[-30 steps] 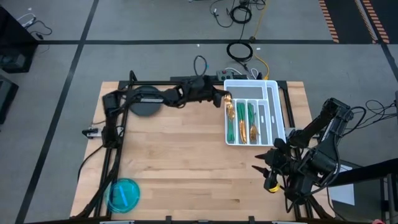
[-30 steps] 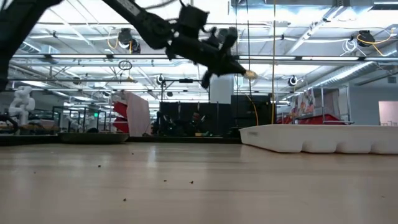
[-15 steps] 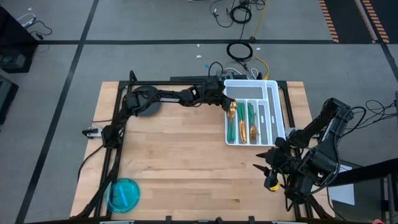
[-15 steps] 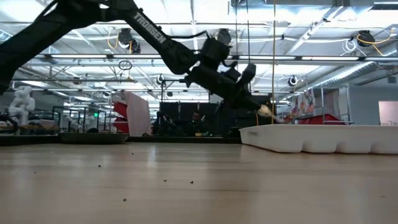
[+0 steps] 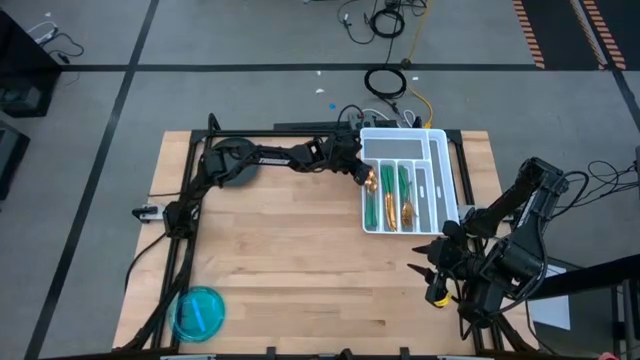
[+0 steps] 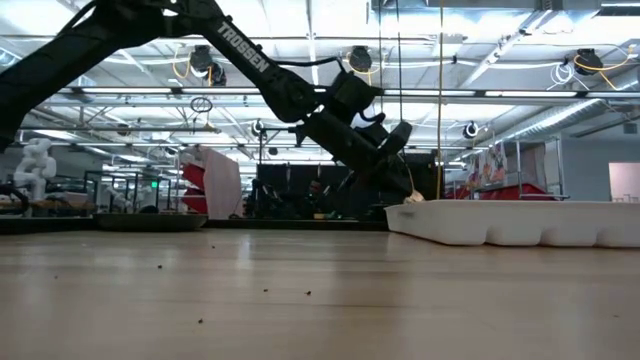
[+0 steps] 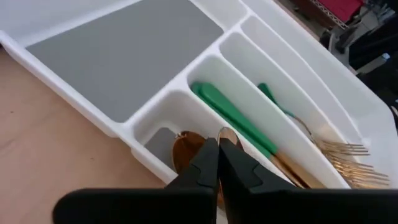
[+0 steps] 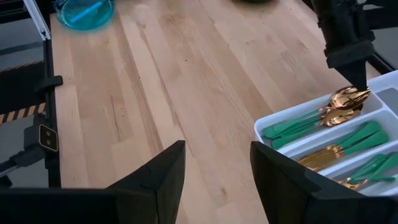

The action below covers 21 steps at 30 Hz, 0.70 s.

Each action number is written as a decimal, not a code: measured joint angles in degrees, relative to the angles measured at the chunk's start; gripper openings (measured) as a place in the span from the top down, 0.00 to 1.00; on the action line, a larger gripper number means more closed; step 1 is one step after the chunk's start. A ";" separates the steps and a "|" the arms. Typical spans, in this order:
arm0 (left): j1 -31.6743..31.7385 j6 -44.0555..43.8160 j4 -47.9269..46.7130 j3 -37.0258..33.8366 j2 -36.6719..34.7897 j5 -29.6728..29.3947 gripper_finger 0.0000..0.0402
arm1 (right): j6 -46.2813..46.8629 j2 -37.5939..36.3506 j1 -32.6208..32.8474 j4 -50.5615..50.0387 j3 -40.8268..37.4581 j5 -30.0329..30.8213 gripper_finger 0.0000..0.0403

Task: Sort silverware
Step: Put the green spoon into the silverware tray, then return to Home Position

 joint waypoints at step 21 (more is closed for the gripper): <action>0.09 1.29 -1.36 1.61 -4.94 8.57 0.83 | -0.13 -0.33 0.42 -2.09 0.00 4.19 0.57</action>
